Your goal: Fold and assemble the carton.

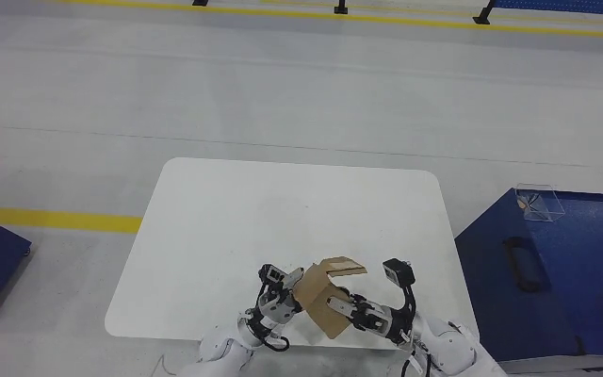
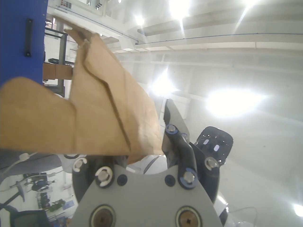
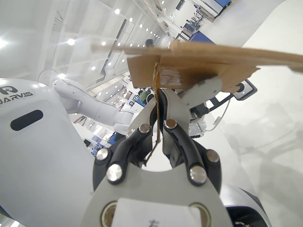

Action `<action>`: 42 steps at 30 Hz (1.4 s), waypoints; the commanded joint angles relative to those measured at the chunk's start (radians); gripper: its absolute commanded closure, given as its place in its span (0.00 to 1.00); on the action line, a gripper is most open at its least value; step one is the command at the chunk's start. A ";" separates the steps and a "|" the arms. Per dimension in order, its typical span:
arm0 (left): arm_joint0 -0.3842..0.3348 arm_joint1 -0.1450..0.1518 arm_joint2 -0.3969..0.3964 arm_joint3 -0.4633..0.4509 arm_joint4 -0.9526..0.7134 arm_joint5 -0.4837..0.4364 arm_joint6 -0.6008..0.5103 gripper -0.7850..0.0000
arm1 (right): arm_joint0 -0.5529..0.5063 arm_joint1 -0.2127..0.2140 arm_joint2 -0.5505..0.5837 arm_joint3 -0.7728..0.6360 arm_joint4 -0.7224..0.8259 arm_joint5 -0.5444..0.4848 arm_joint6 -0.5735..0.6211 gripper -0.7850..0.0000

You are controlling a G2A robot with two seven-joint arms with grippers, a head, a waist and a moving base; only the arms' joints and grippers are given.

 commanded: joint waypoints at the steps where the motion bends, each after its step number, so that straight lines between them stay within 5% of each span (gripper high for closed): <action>1: 0.012 0.005 -0.034 0.001 0.017 -0.037 0.026 0.00 | 0.004 0.002 0.003 -0.002 0.024 0.011 0.010 1.00; 10: 0.067 0.060 -0.310 -0.004 0.193 -0.223 0.169 0.00 | 0.011 0.023 0.049 -0.036 -0.072 0.178 0.117 1.00; 16: 0.109 0.081 -0.351 -0.141 0.362 -0.154 0.172 0.00 | -0.004 0.032 0.045 -0.100 -0.218 0.259 0.173 1.00; 23: 0.132 0.094 -0.373 -0.255 0.272 -0.016 0.028 0.00 | -0.025 0.041 0.024 -0.168 -0.292 0.301 0.250 1.00; 33: 0.096 0.110 -0.349 -0.285 0.398 0.199 -0.032 0.00 | -0.061 0.057 0.014 -0.259 -0.302 0.315 0.330 1.00; 42: 0.059 0.119 -0.285 -0.207 0.421 0.394 -0.155 0.00 | -0.072 0.064 0.020 -0.282 -0.286 0.308 0.302 1.00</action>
